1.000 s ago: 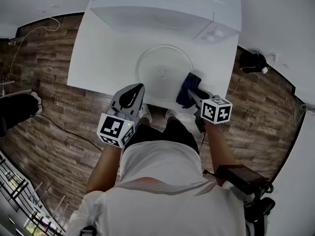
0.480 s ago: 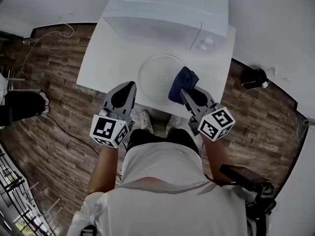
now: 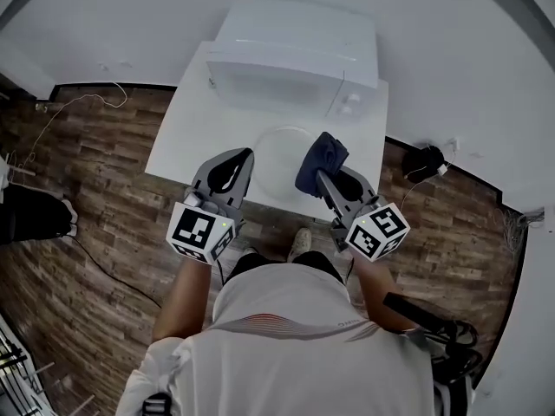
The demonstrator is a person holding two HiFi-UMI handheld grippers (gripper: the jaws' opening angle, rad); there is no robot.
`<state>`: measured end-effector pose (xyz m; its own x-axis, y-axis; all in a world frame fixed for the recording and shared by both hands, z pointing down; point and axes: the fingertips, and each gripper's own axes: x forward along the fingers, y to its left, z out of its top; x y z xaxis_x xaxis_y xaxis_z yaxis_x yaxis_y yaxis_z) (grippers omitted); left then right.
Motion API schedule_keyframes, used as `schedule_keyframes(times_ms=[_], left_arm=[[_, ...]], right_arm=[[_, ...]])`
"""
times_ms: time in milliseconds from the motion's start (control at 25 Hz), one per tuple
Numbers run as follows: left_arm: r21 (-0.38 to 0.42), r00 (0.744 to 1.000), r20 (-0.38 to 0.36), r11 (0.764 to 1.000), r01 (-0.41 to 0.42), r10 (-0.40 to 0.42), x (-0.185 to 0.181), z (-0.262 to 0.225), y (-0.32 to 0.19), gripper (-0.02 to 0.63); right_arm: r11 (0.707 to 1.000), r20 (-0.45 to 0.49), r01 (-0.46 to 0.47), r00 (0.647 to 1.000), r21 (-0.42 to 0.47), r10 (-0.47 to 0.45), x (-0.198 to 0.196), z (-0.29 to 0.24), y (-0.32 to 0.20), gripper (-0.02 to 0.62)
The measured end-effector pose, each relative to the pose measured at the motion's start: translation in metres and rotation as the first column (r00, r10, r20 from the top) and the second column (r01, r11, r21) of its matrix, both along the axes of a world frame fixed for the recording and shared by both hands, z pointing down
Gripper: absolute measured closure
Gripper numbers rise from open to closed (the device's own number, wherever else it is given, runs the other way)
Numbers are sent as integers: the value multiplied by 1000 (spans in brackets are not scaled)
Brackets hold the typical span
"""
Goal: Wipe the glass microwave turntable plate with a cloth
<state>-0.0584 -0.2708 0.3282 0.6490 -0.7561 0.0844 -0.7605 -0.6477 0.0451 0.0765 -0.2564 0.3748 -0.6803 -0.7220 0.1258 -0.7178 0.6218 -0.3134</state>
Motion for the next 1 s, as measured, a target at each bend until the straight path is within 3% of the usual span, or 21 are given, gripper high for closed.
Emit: schedule_keyframes(times_ms=[320, 560, 1000], left_arm=[[42, 995, -60, 996, -83, 86, -38, -28, 28, 596], [92, 994, -66, 992, -86, 92, -45, -49, 41, 595], [87, 996, -52, 994, -68, 73, -19, -47, 62, 595]], right_arm=[[985, -77, -119, 989, 128, 130, -22, -46, 37, 534], [950, -150, -171, 965, 263, 216, -15, -81, 59, 534], [944, -162, -183, 959, 275, 233, 16, -92, 68, 534]])
